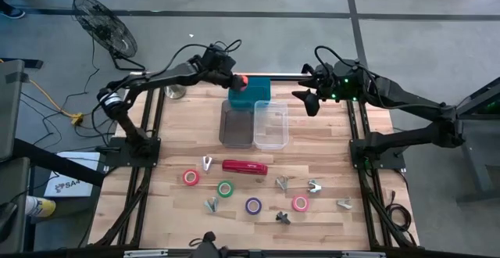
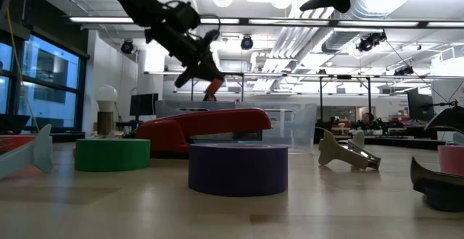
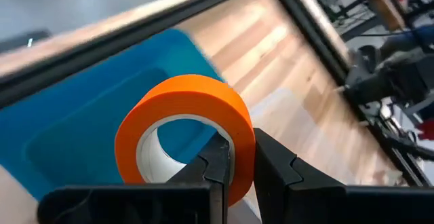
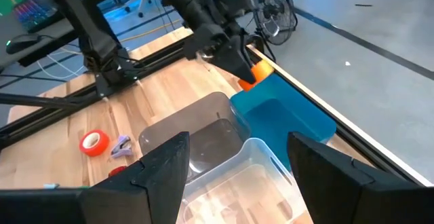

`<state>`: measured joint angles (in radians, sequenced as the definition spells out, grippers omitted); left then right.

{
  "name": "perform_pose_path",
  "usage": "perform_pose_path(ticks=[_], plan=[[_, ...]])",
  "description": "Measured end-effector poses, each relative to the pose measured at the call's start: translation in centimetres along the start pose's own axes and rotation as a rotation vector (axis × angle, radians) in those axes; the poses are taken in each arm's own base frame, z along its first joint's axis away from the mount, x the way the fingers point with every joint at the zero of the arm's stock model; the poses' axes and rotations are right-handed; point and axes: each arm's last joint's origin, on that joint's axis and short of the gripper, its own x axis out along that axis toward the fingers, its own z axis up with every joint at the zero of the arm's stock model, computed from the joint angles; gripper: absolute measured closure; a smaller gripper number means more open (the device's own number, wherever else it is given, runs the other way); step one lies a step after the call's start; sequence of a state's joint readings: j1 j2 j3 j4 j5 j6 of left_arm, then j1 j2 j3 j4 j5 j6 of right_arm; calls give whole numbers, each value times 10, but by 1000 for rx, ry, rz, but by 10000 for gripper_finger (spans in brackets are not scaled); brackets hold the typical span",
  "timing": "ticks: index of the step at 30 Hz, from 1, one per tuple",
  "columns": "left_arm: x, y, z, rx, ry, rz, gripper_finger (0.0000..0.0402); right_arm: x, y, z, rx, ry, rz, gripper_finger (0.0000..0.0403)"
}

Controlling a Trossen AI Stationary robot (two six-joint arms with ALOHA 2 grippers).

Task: Pick and place Stapler, Stapler remover, tape
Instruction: Put the orange tape into the blue bin

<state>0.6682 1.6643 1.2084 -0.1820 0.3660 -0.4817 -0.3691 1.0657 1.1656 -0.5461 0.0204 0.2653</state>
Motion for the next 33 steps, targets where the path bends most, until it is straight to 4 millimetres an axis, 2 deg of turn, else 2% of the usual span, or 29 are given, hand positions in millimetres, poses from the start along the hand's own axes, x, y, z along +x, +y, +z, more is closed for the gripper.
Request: perform_pose_path(ticks=[5,11,17,20,27,33], plan=[[16,-1,15,-35,24,14,368,0,0,0,26,-1,-5,164],[39,3,28,-70,197,163,368,0,-1,0,26,-6,-38,164],[49,4,35,11,324,331,368,0,-2,-1,25,-3,-55,164],[56,3,38,24,332,341,368,0,-2,-1,32,-2,-56,164],[78,12,24,-1,410,371,368,0,-2,-1,46,2,-66,164],[84,17,18,2,432,436,368,0,-3,-1,47,-2,-78,164]])
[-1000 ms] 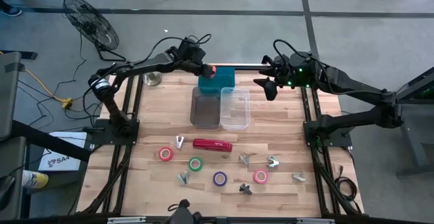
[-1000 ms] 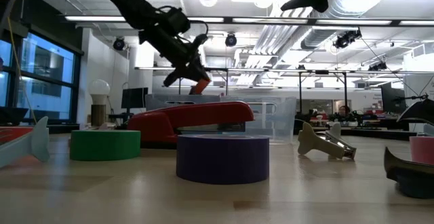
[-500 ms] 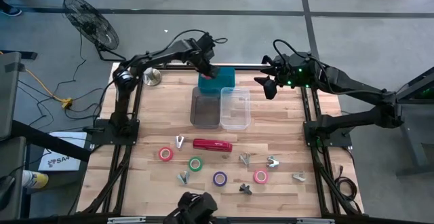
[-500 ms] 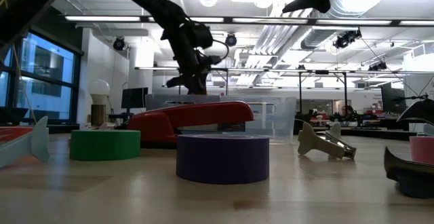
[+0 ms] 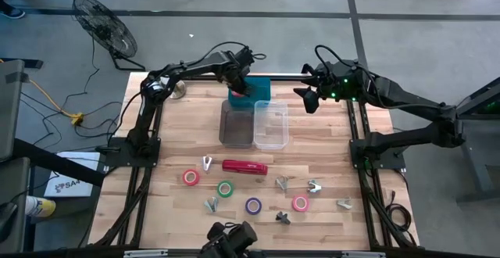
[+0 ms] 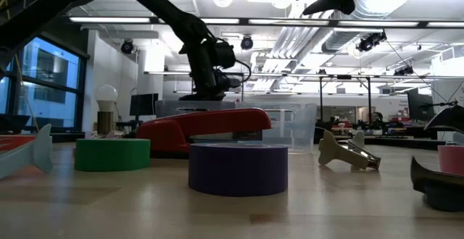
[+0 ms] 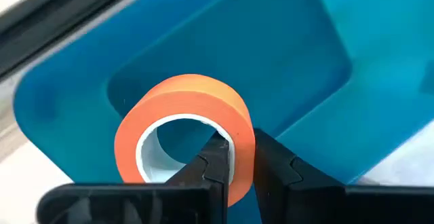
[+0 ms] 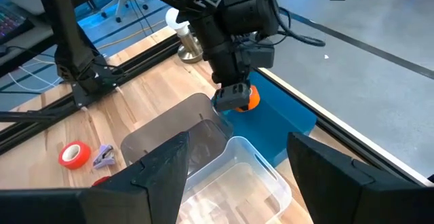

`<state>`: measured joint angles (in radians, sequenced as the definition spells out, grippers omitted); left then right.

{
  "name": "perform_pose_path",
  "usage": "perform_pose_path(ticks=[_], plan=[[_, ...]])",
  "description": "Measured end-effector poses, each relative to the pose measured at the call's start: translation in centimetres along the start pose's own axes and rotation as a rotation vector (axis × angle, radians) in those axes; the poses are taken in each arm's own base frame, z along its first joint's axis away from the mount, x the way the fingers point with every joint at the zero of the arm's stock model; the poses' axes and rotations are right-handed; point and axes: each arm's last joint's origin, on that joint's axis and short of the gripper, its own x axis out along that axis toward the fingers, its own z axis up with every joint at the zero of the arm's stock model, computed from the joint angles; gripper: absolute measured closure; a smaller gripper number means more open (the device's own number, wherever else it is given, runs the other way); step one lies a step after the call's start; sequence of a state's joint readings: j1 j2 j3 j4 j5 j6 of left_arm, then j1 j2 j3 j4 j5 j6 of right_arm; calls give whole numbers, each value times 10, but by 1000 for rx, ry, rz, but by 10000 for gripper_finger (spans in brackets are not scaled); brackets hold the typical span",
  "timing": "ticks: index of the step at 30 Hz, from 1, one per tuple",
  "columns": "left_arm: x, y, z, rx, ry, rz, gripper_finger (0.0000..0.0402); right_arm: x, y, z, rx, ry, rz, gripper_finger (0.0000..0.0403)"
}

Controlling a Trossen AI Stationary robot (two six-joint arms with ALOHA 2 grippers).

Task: Pick and place Stapler, Stapler remover, tape
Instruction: Put the orange tape into the blue bin, then put the red tape into the blue bin

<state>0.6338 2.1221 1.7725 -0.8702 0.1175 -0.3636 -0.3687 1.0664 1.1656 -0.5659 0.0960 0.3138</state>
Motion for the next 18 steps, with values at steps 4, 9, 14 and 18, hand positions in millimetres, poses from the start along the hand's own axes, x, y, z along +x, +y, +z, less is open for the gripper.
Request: perform_pose_path(ticks=[4,9,14,18], plan=[[0,0,2,-7,-19,16,351,0,0,0,0,0,0,164],[1,1,2,-7,-32,41,288,0,0,0,0,0,0,164],[1,0,4,0,-48,35,242,0,0,-1,-1,14,-4,164],[-5,-2,7,35,-58,31,228,0,-1,-3,-3,32,-9,164]])
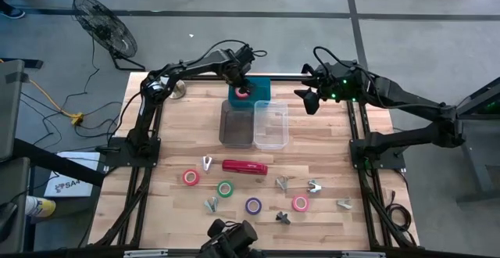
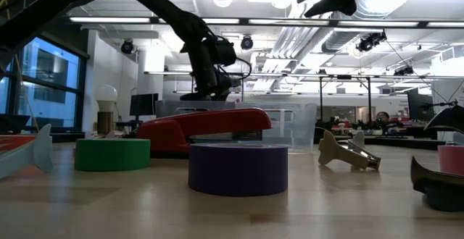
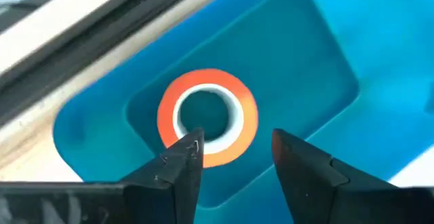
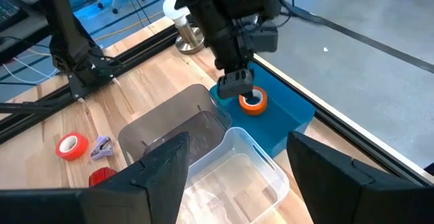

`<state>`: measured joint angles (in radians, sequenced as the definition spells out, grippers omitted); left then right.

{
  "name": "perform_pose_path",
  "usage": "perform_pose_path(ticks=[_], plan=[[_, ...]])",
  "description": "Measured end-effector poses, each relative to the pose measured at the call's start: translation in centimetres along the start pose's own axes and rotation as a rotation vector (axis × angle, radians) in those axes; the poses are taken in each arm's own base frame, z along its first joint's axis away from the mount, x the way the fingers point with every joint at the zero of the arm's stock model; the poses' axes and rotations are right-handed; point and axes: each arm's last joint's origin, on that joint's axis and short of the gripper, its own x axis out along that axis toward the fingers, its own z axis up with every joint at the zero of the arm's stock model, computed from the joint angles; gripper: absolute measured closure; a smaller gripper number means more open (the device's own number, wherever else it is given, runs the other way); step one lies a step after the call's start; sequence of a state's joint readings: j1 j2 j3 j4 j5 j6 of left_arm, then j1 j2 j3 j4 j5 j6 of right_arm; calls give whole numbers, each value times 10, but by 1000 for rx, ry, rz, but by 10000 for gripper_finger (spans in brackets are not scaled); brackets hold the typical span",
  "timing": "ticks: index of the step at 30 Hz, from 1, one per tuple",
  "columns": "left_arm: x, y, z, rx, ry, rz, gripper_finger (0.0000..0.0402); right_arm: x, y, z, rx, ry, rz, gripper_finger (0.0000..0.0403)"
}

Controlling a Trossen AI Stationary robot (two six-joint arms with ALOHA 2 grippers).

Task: Pick and place Stapler, Stapler remover, tape
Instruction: Put the red tape into the blue bin

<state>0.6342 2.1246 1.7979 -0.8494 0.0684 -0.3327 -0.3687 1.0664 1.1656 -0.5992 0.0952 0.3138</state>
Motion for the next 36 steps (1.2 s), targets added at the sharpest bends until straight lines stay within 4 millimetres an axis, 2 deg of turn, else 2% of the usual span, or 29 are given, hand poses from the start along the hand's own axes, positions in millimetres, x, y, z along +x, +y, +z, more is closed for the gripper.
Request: perform_pose_path(ticks=[3,11,21,28,31,36], plan=[[-11,-2,4,33,7,2,227,0,0,0,0,3,-1,164],[-56,-16,16,84,11,10,226,0,0,0,-5,4,-1,164],[-104,-53,2,160,67,46,225,0,-1,-4,-25,44,0,164],[-130,-93,-29,272,158,53,225,-5,-2,-9,-77,99,22,164],[-138,-114,-45,336,167,47,225,-13,-5,-8,-91,80,20,164],[-170,-143,-75,367,115,0,225,-32,-8,-7,-95,31,37,164]])
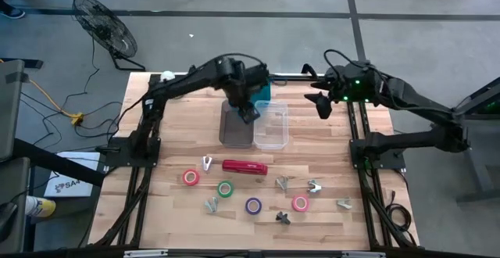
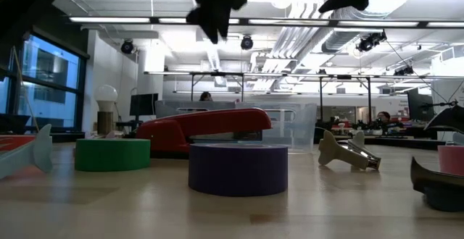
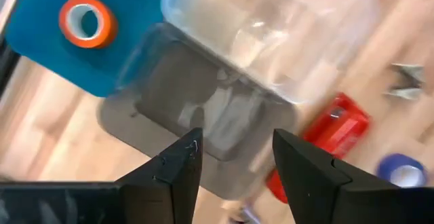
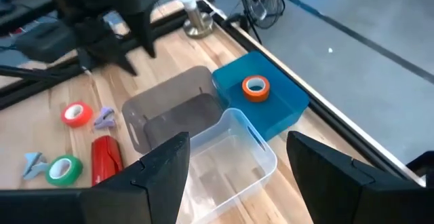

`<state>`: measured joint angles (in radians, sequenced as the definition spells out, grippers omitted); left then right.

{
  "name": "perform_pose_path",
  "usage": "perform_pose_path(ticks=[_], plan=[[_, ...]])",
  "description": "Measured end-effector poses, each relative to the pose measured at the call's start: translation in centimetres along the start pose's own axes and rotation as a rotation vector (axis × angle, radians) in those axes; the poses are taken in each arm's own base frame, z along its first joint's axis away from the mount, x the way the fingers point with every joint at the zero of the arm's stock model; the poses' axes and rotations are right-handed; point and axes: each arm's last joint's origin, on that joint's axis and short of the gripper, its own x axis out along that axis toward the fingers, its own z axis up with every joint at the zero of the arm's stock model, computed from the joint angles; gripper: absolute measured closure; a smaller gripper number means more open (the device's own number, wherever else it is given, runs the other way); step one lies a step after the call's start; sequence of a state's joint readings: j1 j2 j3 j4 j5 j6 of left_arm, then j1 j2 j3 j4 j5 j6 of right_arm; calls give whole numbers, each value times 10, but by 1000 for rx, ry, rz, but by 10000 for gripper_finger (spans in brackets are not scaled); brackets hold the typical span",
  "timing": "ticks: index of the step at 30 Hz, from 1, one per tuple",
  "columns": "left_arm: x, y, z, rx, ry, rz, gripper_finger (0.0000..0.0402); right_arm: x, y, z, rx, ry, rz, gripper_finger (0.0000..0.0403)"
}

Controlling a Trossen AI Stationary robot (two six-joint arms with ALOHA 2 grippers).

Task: Pick and place Stapler, Stapler remover, tape
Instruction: Put the red tape into the blue bin

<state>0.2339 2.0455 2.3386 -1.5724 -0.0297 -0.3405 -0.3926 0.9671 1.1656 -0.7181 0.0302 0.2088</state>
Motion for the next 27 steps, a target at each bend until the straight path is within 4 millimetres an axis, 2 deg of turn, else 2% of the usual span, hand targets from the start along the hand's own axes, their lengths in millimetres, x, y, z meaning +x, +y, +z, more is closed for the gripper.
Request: perform_pose_path(ticks=[7,11,14,17,22,27], plan=[[-39,-38,-34,33,-90,-15,225,-22,0,-1,20,-57,35,165],[-47,-58,-55,67,-107,2,225,-30,0,-2,52,-71,58,164],[-43,-67,-73,95,-79,31,225,-32,0,-4,75,-55,72,164],[-31,-71,-97,99,-2,63,225,-33,0,-7,100,-22,96,164],[-12,-69,-154,38,65,116,225,-33,1,-10,138,21,145,164],[10,-68,-213,35,56,-14,225,-34,1,-13,152,48,147,164]])
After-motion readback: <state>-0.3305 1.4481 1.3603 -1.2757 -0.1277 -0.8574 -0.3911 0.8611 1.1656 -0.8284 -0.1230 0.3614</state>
